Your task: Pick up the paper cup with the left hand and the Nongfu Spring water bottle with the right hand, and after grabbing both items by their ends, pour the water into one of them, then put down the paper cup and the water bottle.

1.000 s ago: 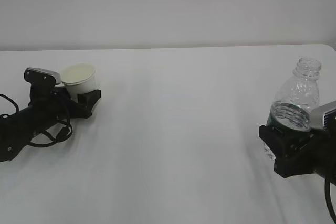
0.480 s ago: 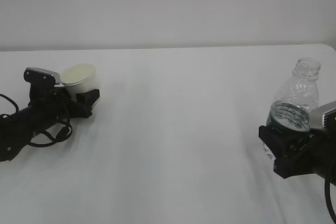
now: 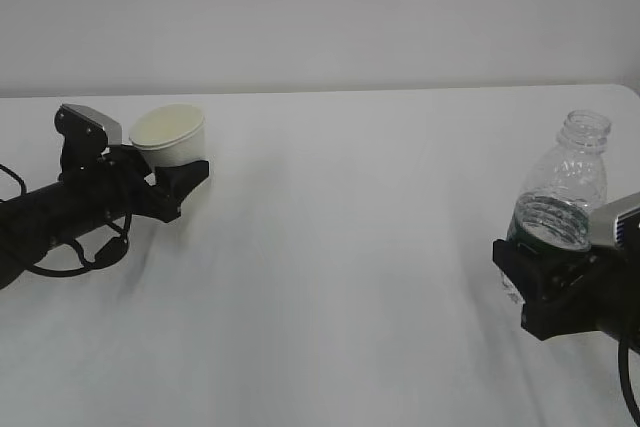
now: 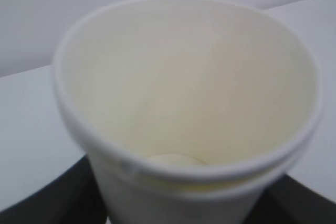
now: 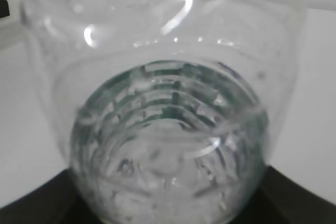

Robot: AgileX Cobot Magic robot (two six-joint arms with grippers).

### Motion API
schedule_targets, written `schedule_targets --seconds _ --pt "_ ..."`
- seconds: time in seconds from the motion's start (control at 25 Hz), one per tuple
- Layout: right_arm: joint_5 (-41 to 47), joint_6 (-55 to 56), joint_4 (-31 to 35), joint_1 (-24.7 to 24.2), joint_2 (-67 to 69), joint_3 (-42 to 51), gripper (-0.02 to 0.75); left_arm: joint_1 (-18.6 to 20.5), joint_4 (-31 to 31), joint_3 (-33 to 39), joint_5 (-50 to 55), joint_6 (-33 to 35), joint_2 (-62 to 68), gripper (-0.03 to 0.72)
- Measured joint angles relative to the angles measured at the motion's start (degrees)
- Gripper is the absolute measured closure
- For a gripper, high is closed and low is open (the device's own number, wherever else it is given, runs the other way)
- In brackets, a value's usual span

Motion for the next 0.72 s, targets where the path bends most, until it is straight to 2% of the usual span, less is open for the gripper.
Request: schedule_targets --seconds 0.28,0.72 --pt "0.0 0.0 0.0 0.0 0.0 0.0 0.289 0.0 8.8 1.4 0.0 -3.7 -4.1 0.225" --pt "0.0 -0.1 0.0 0.0 0.0 0.0 0.289 0.0 26.7 1.4 0.0 -13.4 -6.9 0.225"
